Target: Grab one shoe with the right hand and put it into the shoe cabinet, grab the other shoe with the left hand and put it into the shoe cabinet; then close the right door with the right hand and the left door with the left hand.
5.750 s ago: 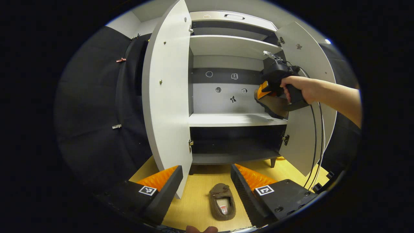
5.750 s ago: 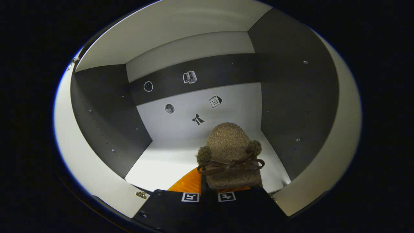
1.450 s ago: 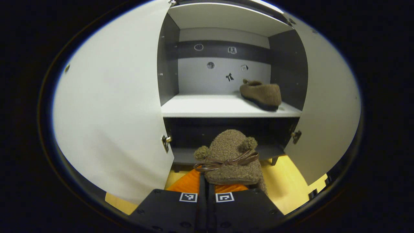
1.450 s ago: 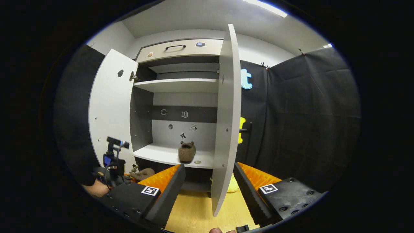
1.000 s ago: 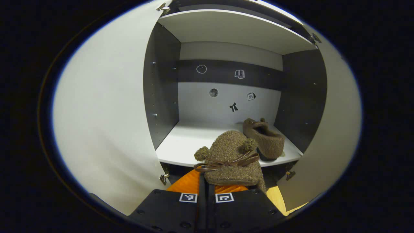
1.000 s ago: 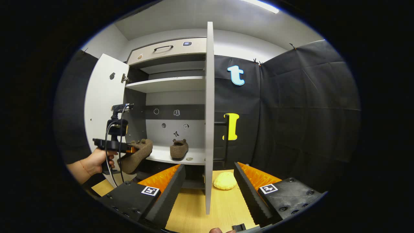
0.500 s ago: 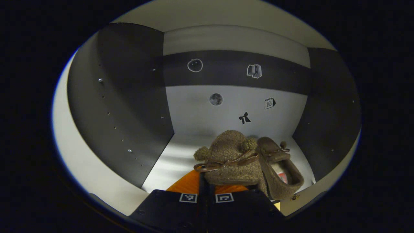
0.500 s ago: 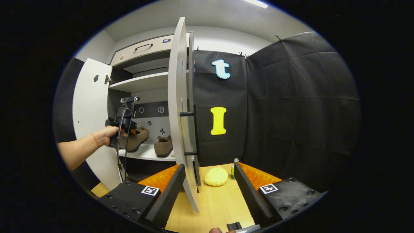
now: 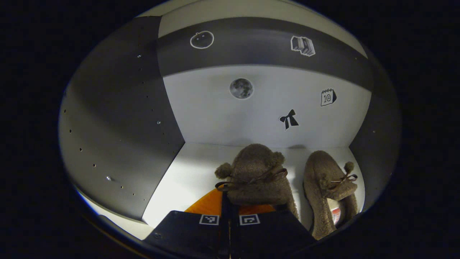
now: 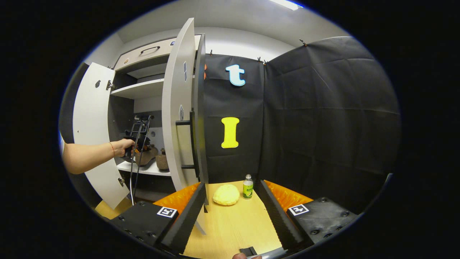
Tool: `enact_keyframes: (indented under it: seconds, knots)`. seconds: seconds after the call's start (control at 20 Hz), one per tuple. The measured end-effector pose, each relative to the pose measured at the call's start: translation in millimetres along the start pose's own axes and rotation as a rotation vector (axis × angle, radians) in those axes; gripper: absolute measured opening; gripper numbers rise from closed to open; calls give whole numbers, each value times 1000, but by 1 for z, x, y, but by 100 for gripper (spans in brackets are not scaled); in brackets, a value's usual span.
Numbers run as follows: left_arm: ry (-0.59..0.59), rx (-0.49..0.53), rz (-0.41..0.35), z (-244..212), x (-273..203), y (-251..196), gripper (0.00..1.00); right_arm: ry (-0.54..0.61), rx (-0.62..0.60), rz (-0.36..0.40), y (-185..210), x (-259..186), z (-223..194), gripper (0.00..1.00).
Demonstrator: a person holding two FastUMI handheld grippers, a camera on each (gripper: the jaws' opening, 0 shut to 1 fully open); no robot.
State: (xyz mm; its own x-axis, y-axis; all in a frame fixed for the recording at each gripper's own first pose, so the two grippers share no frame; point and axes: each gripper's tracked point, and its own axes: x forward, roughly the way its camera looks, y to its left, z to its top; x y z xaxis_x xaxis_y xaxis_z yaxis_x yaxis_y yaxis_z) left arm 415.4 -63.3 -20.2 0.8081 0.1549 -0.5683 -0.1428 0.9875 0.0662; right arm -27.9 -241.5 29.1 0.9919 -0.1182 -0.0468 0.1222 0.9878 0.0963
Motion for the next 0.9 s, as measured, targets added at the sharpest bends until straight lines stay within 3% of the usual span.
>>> enact_keyframes:
  seconds: [0.1, 0.35, 0.5, 0.6, 0.65, 0.75, 0.85, 0.9]
  knots:
    - [16, -2, -3, -4, 4, -1, 6, 0, 5, -9, -5, 1, 1, 96]
    - [45, -21, -15, -13, 1, -2, 18, -7, 18, -6, -4, 1, 3, 96]
    - [24, 9, -57, -11, -13, -7, 21, -17, 32, 1, -3, 0, 5, 96]
    - [12, 37, -106, -12, -25, -13, 30, -15, 47, 2, -2, 0, 6, 96]
    - [-8, 39, -120, -10, -31, -14, 47, -10, 54, 3, -2, 0, 6, 96]
    - [-63, 42, -147, -3, -48, -15, 70, -3, 53, -5, -4, 1, 5, 96]
    - [-128, 50, -170, 3, -71, -15, 99, 0, 58, -9, -4, 2, 5, 96]
    - [-156, 56, -176, 6, -81, -15, 97, 0, 66, -13, -5, 3, 6, 96]
